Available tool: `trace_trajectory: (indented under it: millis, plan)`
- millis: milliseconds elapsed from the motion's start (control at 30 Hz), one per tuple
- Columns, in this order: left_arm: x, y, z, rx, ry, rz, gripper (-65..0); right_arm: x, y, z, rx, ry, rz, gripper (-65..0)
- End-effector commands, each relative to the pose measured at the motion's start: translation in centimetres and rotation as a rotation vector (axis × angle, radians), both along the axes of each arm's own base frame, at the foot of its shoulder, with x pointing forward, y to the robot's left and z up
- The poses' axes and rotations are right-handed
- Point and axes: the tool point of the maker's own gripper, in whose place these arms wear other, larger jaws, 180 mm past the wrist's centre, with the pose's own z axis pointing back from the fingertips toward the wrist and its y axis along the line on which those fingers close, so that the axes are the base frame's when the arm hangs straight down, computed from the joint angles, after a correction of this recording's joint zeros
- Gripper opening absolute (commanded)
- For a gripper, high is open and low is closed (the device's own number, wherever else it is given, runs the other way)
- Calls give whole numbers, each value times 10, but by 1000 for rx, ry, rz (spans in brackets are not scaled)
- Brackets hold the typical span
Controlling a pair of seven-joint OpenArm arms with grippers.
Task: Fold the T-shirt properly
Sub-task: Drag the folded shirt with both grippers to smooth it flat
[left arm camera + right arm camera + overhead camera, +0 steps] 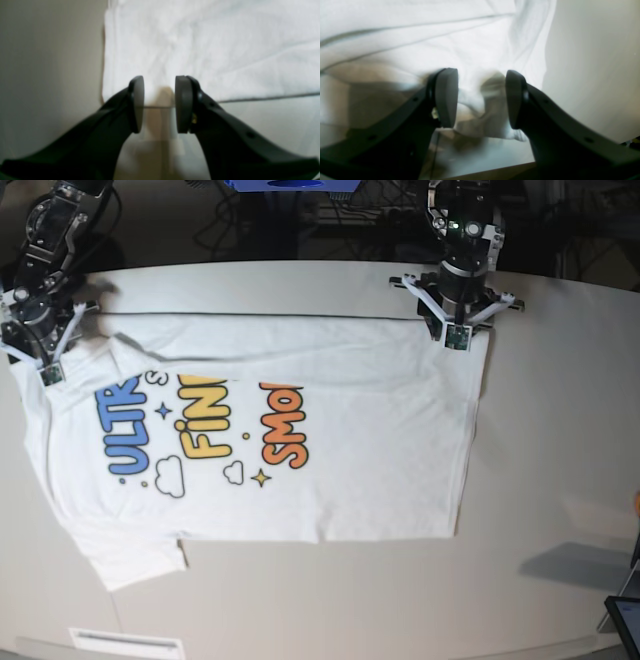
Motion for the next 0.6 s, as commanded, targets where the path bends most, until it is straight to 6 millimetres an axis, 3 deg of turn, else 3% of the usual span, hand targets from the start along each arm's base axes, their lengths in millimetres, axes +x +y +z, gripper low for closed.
trace_trajectory:
  millis: [0, 233, 333, 467, 567]
  plan:
    - [11, 0, 14, 8, -59, -6, -440, -25, -15, -8, -66, 126, -25, -353]
    - [50, 0, 33, -8, -154, 6, -435, -24, -15, -8, -66, 124, -24, -353]
    - [63, 9, 42, -19, -194, 63, -433, -24, -15, -8, -66, 124, -24, -353]
    - [65, 23, 24, -32, -95, 151, -433, -24, -15, -8, -66, 124, -24, -353]
    - [63, 23, 6, -58, -31, 169, -433, -24, -15, -8, -66, 124, -24, -353]
